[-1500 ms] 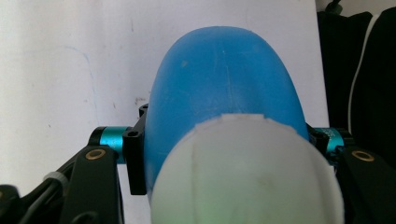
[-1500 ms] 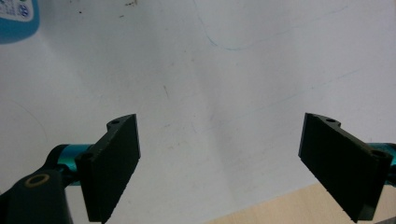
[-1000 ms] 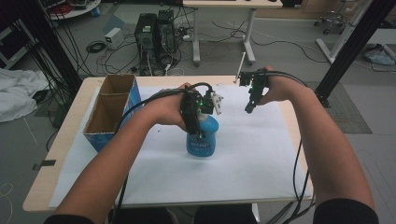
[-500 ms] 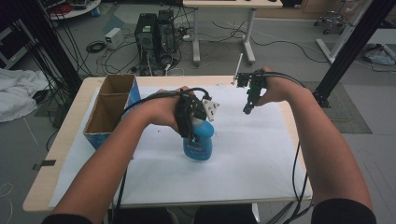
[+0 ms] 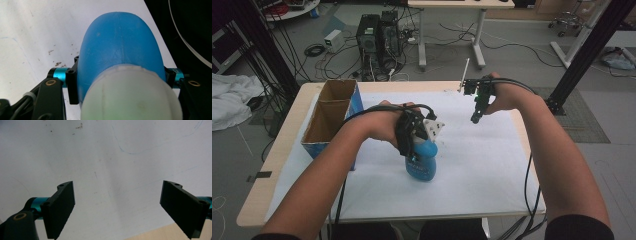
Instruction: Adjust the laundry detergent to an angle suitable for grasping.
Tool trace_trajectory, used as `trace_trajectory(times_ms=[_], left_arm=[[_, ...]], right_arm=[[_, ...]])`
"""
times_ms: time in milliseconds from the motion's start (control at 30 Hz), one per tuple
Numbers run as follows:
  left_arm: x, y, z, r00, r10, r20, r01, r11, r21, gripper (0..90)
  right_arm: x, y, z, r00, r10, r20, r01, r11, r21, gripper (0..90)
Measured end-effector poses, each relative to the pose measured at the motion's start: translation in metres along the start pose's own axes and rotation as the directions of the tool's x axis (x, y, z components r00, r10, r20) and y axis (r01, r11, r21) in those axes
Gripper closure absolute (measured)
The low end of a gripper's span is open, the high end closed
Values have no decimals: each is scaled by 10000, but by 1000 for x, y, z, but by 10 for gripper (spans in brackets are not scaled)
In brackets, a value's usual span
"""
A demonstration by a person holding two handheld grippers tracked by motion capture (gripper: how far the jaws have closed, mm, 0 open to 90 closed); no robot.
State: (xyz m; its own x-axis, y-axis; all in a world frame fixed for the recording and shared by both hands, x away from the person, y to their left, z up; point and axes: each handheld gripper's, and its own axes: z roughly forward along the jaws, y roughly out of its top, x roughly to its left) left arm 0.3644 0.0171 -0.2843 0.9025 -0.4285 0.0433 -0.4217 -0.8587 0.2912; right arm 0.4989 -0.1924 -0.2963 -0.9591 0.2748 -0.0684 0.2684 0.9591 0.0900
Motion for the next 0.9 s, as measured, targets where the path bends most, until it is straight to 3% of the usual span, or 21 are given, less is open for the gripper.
trace_trajectory(times_ms=[500, 900], left_arm=[[-11, 3, 11, 9955, 951, 23, -951, 9938, 575, 382], [-9, 0, 14, 9951, 990, 69, -992, 9934, 580, 381]], right_arm=[[6, 1, -4, 9999, -54, 93, 54, 10000, -11, 118], [5, 3, 0, 9999, -43, 103, 42, 10000, 32, 118]])
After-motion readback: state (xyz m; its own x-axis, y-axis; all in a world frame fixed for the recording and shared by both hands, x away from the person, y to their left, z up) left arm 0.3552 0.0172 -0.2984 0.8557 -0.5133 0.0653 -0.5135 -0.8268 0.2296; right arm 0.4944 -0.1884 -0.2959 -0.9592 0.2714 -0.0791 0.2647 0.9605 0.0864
